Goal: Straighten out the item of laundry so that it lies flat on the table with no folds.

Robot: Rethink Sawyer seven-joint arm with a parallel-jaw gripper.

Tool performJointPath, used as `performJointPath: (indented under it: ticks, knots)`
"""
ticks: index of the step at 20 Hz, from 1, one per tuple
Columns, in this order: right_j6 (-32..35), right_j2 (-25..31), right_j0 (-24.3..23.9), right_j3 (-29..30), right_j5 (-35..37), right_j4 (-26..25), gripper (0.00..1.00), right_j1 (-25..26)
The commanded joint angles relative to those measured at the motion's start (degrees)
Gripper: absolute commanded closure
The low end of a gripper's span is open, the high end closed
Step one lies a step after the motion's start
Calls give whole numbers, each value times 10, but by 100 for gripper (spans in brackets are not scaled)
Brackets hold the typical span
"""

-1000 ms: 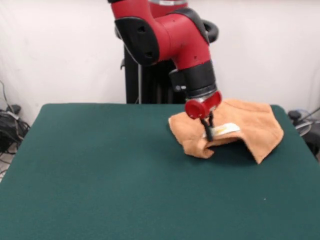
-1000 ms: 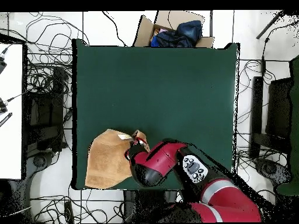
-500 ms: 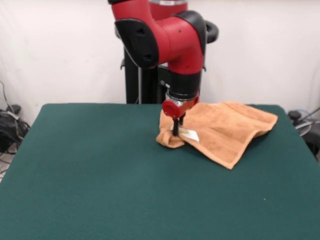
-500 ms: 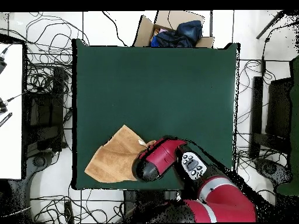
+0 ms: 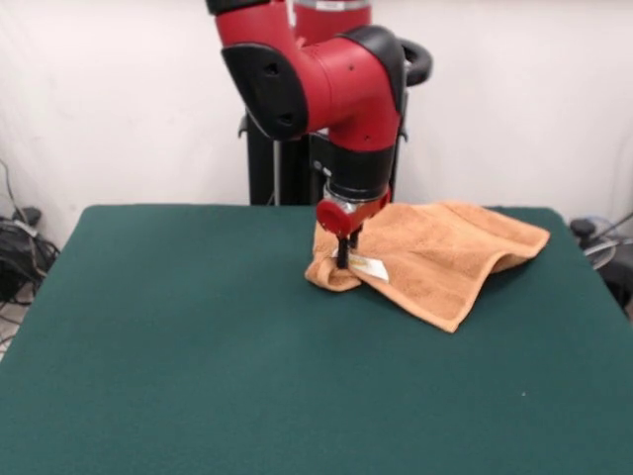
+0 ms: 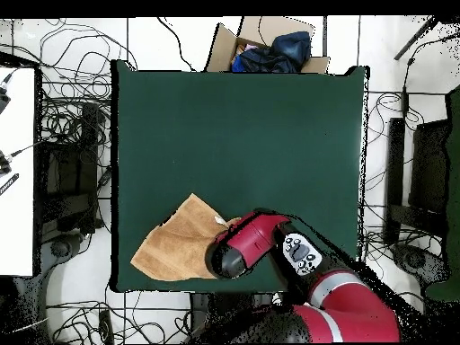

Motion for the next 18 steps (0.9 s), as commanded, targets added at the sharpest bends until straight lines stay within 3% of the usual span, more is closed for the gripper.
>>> performJointPath:
  ticks: [1,8,18]
  knots:
    - [-18,41,-41,-28,-3,12,100,42]
    - [-31,106,-96,-14,-43,20,100,67]
    - [-18,153,-112,-21,-75,7,100,82]
